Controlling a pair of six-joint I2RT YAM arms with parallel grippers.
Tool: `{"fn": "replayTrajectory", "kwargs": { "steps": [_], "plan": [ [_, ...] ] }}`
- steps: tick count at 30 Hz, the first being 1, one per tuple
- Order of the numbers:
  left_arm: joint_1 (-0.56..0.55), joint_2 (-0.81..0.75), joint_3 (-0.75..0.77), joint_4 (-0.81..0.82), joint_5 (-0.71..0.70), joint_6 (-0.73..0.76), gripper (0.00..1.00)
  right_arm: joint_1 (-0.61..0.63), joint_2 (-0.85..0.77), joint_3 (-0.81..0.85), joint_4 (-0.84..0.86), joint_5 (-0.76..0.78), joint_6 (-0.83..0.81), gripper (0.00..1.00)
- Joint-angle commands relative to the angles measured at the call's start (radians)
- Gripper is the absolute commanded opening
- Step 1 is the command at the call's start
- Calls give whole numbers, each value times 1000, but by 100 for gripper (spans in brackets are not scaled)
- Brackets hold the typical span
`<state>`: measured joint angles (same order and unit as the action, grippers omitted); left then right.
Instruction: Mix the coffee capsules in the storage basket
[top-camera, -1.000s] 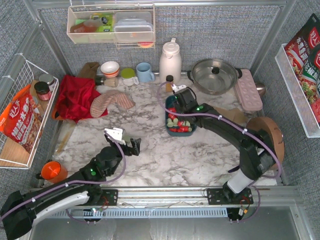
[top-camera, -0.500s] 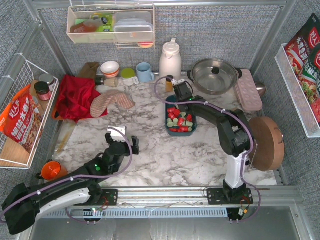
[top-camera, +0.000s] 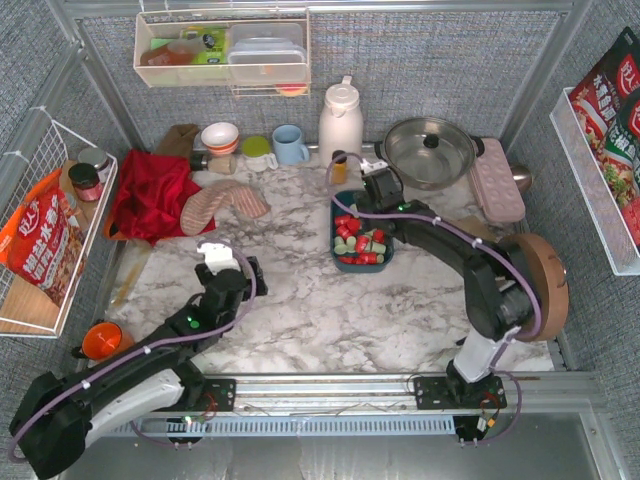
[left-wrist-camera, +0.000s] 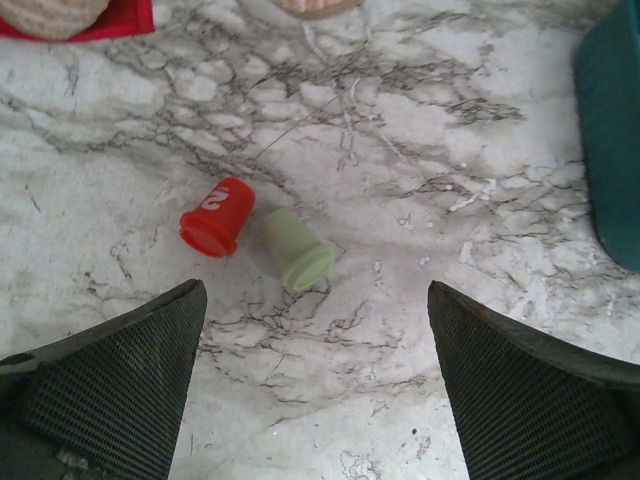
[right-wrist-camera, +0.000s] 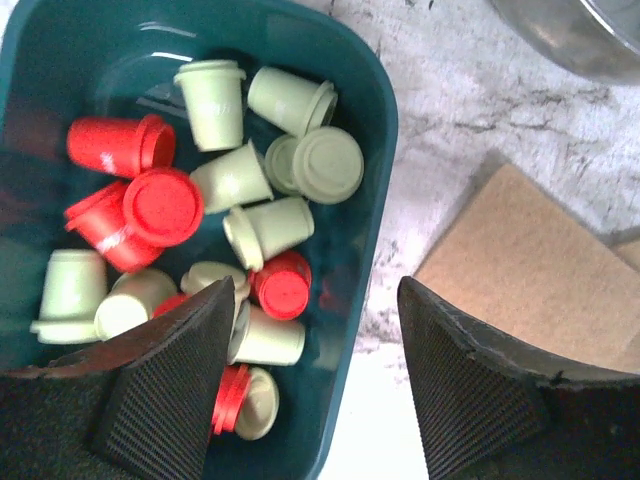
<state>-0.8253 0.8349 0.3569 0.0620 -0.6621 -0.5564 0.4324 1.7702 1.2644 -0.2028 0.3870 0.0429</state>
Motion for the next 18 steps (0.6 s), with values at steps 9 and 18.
{"fn": "replayTrajectory", "kwargs": {
  "steps": [9, 18],
  "plan": [
    [160, 219, 77, -8, 225, -86, 95, 3, -321, -293, 108, -117, 123, 70],
    [225, 403, 143, 60, 272, -72, 81, 3, -346, -297, 102, -155, 132, 70]
  ]
}}
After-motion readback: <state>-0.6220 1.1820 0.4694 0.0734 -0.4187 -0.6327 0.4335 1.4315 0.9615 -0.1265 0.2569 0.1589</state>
